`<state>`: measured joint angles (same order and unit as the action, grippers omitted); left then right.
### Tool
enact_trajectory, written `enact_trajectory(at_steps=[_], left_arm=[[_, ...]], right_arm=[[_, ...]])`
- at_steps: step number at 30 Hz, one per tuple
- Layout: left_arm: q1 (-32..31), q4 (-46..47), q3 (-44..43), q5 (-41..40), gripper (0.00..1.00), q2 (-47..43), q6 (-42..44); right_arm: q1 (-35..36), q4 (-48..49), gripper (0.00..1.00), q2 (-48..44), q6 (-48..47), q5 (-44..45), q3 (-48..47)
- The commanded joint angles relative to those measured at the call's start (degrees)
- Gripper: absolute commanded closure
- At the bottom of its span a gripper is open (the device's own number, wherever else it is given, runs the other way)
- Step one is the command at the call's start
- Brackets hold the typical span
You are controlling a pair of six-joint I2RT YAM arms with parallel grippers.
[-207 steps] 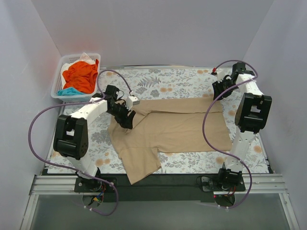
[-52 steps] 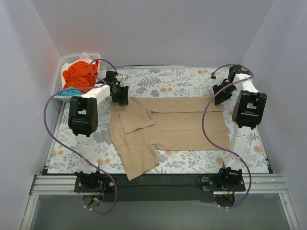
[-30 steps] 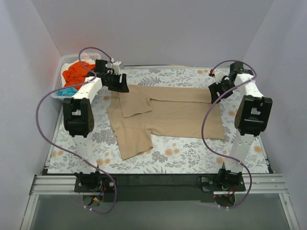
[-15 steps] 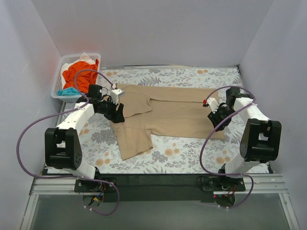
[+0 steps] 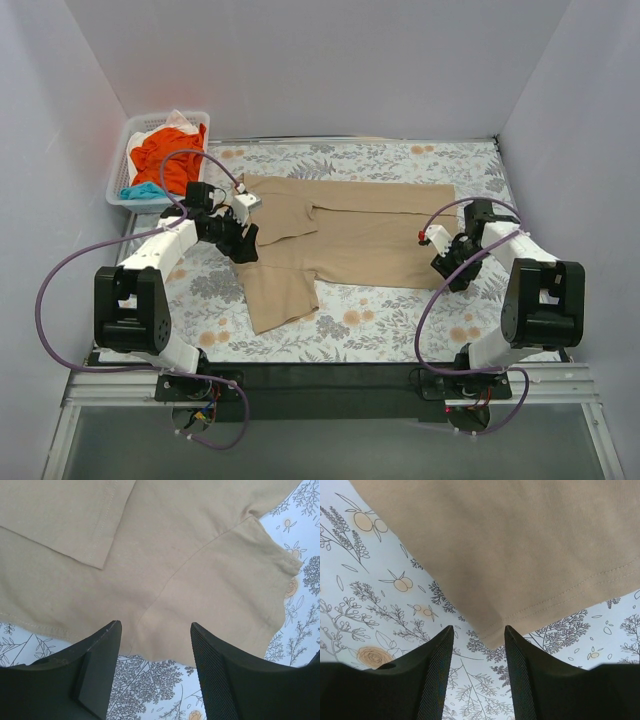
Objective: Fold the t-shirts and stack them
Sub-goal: Fold the tshirt
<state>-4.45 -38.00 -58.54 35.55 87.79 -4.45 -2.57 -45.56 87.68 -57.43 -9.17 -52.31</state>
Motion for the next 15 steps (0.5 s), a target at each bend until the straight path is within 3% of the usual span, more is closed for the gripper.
enact_trajectory(at_steps=[1, 7, 10, 15], left_arm=[[0.1, 0.4, 0.2, -0.4, 0.46, -1.0, 2.2], [0.1, 0.8, 1.1, -1.2, 0.46, -0.4, 2.9], [0.1, 0.8, 2.0, -2.2, 0.47, -0.1, 4.3], [-0.2, 0.9, 4.4, -4.2, 0.48, 0.1, 8.1]], right_arm=[[0.1, 1.8, 0.55, -2.1, -3.3, 1.7, 1.1], [0.1, 4.4, 0.57, -1.5, -3.6, 2.7, 3.4], [0.1, 6.6, 0.63, -1.0, -4.0, 4.3, 5.5], [0.1, 8.6, 0.87, -0.9, -3.6, 5.5, 6.7]])
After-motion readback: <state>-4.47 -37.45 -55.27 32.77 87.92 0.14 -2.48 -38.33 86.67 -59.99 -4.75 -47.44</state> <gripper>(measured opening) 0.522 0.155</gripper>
